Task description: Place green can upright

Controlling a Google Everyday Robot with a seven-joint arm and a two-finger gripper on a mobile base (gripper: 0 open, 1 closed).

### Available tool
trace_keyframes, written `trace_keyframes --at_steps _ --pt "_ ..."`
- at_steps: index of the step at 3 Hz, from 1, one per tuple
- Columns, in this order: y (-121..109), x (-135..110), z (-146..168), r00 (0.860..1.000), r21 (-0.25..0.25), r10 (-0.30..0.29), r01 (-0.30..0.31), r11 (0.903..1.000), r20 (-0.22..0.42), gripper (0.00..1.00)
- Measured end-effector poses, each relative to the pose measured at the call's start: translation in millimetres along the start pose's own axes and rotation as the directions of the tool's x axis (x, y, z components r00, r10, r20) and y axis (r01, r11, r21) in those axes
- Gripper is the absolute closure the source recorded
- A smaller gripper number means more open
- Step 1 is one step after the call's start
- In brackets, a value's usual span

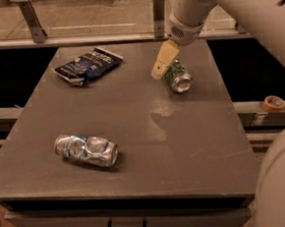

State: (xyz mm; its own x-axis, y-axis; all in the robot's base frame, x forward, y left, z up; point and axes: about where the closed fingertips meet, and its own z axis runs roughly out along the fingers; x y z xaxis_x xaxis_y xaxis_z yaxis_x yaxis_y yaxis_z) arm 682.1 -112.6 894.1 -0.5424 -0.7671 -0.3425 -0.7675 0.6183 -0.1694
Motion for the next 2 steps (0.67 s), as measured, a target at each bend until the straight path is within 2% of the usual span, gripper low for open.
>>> trace_keyframes --at_steps 1,2 --pt "-11.1 1.4 20.2 0.993 0.014 0.119 -0.119 0.9928 -0.018 0.0" --pt "-24.0 12.9 35.3 0.971 0.03 0.235 -0.234 0.9719 -0.04 0.0"
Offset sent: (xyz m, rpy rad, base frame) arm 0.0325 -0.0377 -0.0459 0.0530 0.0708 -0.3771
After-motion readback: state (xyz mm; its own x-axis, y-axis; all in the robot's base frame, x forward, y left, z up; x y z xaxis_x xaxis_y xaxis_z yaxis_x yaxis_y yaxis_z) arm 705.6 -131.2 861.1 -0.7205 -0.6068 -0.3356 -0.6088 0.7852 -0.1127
